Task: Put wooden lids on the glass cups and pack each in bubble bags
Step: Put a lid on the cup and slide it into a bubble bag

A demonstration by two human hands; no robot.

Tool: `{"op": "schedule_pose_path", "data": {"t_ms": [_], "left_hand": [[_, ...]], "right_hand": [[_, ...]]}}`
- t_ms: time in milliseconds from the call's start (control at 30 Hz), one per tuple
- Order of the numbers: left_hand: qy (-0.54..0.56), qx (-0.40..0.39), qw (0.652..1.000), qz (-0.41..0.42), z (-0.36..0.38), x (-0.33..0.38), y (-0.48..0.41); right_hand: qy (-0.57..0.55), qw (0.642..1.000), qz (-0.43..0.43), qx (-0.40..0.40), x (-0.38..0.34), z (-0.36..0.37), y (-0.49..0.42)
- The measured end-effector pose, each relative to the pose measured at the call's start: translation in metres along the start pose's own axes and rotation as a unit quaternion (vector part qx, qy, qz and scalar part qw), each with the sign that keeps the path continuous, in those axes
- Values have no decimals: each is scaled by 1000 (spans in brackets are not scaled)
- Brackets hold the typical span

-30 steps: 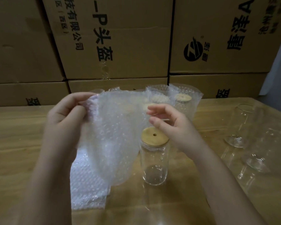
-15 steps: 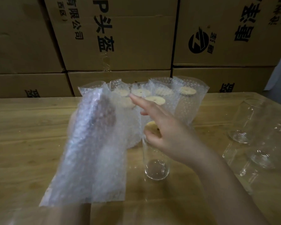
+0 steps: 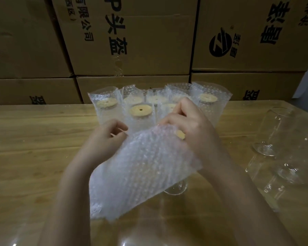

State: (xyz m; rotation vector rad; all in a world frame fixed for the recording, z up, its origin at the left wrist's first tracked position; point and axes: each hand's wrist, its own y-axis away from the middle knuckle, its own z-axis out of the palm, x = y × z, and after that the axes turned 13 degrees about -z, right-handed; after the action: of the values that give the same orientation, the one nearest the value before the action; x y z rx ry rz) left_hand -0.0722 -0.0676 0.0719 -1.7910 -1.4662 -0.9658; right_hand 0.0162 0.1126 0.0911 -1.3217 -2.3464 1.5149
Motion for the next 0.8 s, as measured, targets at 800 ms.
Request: {"op": "schedule_pose_path", "data": {"t_ms": [800], "left_hand": [[-194, 304, 913, 189, -19, 33, 35]], "right_hand": [[-143, 945, 252, -150, -11, -15, 6]]}}
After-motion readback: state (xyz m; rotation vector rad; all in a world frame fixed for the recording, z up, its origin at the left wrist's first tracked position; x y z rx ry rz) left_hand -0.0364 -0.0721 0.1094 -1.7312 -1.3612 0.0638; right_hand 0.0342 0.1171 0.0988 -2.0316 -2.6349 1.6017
